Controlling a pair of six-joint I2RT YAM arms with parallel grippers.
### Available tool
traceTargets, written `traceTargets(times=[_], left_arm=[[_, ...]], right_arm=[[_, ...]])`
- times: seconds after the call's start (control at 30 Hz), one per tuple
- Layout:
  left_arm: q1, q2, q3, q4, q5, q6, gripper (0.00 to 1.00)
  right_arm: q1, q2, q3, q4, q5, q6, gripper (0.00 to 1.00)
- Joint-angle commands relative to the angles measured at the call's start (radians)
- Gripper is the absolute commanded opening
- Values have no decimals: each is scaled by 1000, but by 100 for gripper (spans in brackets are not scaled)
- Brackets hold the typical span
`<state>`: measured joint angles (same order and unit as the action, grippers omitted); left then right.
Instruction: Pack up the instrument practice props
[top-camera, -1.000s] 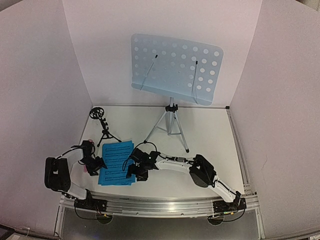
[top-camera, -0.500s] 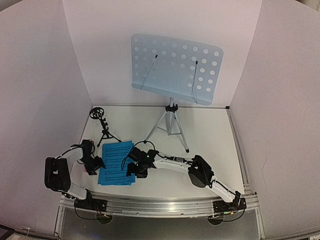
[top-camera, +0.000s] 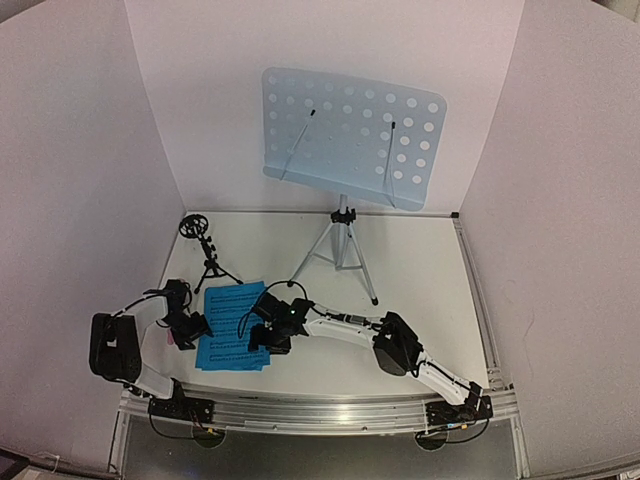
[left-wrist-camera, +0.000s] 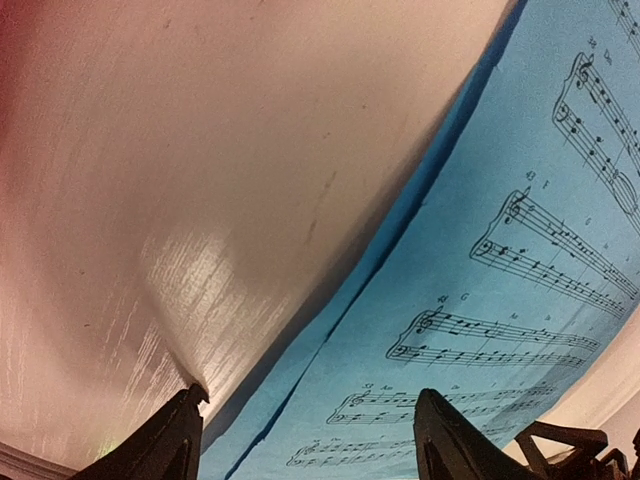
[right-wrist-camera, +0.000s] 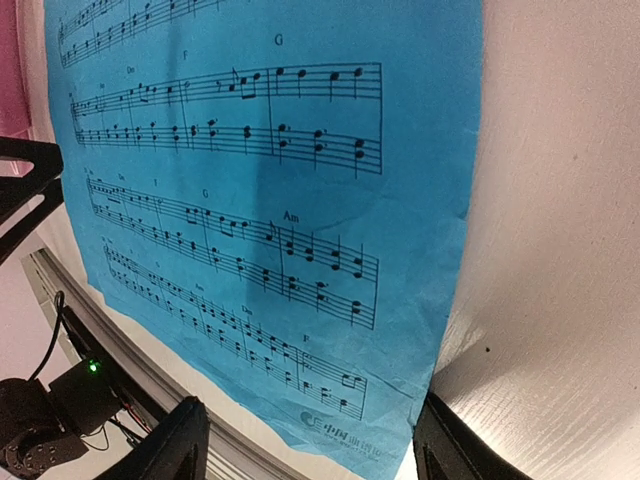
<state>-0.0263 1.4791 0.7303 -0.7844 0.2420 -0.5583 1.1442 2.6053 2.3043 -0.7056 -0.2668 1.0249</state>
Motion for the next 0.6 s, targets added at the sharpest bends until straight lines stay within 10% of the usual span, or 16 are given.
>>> traceTargets(times=[0.0, 0.57], left_arm=[[-12, 16, -4, 21, 15, -9, 72], [-14, 18, -16, 33, 68, -12, 72]], right_arm=[[14, 22, 12, -14, 2, -9, 67], [47, 54, 95, -55, -28, -17, 66]])
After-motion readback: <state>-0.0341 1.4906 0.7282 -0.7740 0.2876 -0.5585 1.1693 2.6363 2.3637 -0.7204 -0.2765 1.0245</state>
